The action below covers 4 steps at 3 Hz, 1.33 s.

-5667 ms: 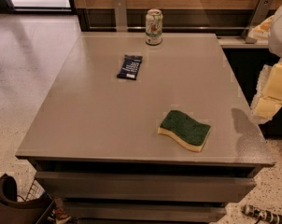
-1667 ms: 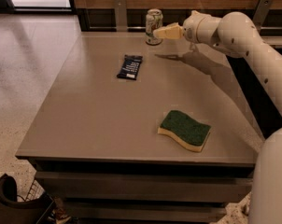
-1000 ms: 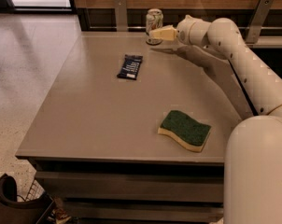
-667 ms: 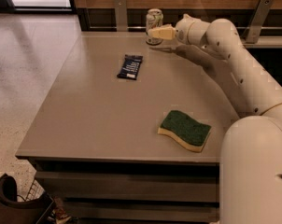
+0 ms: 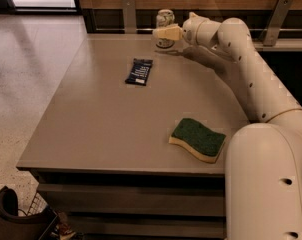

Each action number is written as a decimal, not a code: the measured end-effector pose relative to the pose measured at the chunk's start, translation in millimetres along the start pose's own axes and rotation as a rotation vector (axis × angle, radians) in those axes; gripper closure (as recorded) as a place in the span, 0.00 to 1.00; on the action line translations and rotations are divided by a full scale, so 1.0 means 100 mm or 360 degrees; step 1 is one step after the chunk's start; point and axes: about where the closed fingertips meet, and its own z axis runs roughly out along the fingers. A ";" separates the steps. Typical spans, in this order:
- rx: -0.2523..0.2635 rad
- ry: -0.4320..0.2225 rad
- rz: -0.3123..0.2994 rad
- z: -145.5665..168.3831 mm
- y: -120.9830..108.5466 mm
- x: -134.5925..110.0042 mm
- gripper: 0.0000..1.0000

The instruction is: Knock 7up can over

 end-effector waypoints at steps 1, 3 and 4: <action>-0.0102 -0.0020 0.0046 0.15 0.18 0.06 0.02; -0.0181 -0.0032 0.0096 0.31 0.35 0.15 0.62; -0.0186 -0.0031 0.0097 0.33 0.37 0.16 0.85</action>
Offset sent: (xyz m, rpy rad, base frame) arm 0.0006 0.0362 -0.0207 0.0737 0.0367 0.1072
